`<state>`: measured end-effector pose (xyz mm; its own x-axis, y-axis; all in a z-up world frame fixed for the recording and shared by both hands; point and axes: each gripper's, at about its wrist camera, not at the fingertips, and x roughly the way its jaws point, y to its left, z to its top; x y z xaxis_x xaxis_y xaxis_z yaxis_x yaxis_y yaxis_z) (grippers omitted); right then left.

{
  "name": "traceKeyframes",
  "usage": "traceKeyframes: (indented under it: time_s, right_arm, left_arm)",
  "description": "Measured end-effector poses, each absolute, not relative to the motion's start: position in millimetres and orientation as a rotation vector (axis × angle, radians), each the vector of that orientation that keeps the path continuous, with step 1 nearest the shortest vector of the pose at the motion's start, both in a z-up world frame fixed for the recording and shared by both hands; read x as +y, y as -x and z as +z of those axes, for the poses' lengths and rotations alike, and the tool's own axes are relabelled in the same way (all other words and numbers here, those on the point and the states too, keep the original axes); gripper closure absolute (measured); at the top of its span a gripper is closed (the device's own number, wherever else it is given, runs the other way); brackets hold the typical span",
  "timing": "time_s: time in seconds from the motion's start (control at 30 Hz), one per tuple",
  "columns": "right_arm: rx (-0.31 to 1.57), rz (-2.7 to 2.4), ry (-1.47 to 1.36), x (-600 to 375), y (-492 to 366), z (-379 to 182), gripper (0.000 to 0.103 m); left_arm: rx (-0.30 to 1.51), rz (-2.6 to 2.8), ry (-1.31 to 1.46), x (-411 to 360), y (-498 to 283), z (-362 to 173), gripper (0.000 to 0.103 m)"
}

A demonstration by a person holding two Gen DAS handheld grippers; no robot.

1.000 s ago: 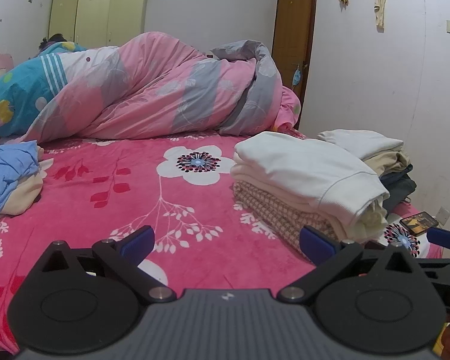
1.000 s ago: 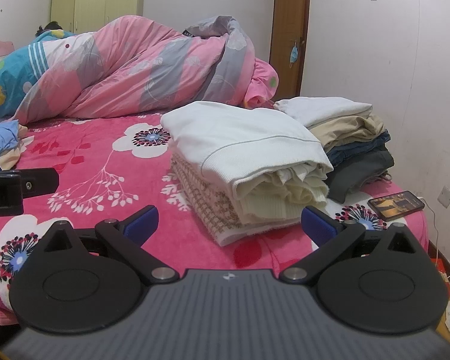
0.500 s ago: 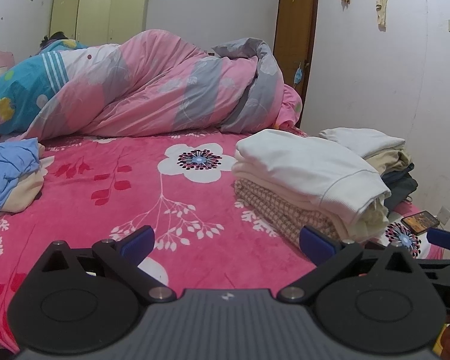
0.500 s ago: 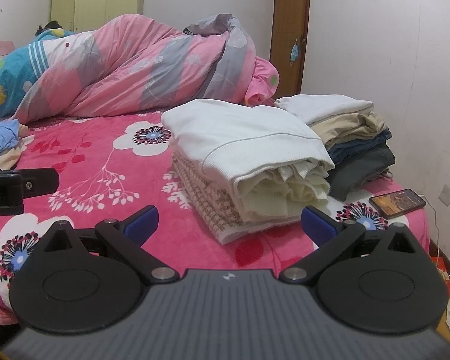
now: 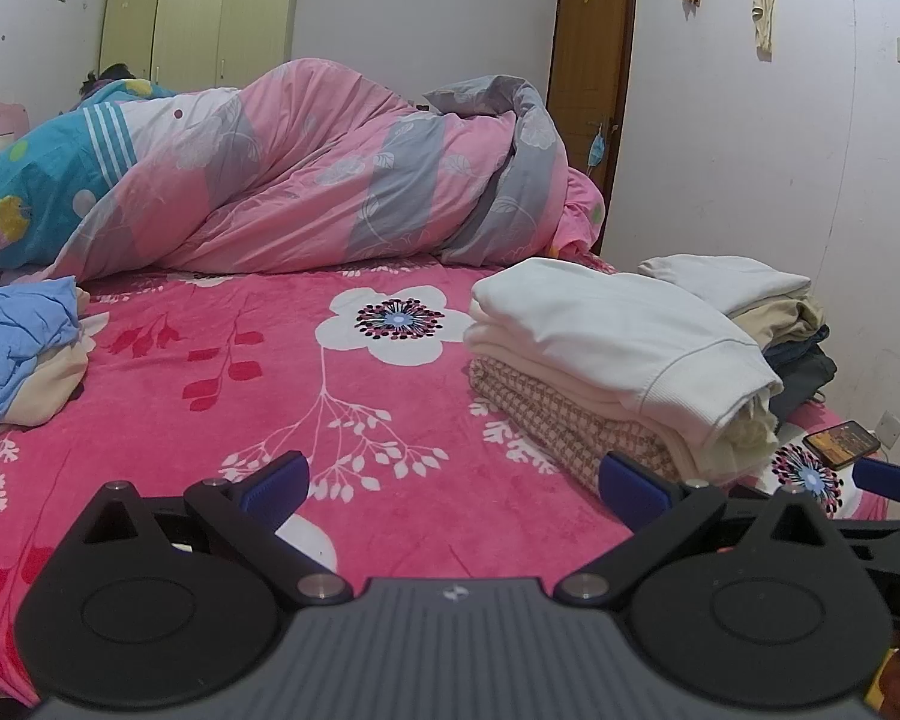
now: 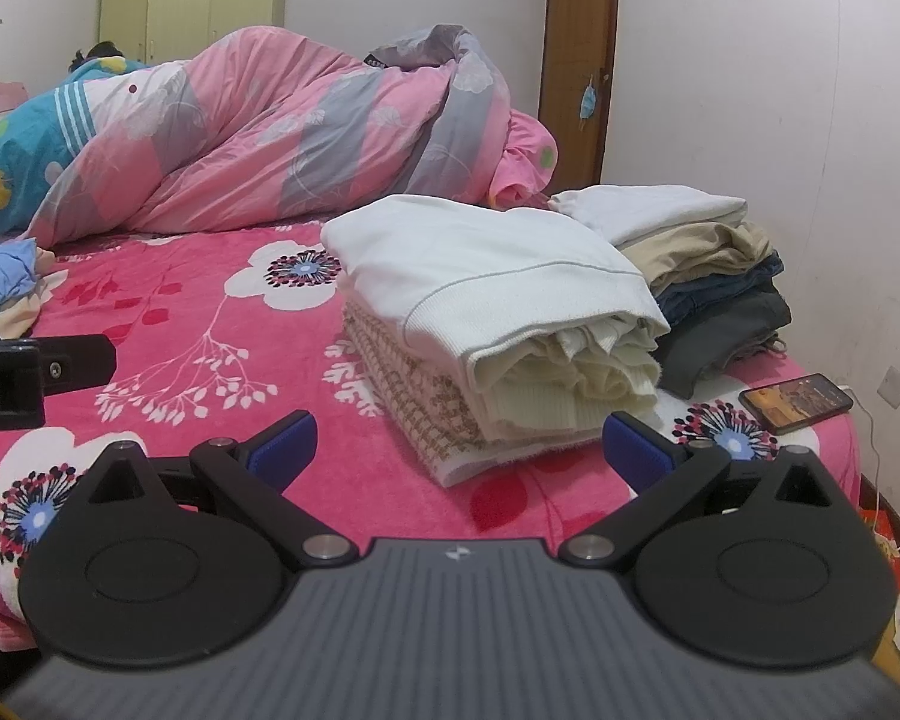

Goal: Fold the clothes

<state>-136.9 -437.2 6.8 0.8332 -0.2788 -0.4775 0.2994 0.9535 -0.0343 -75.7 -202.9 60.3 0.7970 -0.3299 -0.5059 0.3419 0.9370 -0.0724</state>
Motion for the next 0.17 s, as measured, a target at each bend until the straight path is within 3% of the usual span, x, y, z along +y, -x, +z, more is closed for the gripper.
traceKeyframes:
  time_s: [0.17]
  right_arm:
    - [0.501, -0.306, -0.043, -438.0, 135.8, 6.7, 0.001]
  left_arm:
    - [0.541, -0.360, -0.025, -203.0, 74.4, 60.1, 0.000]
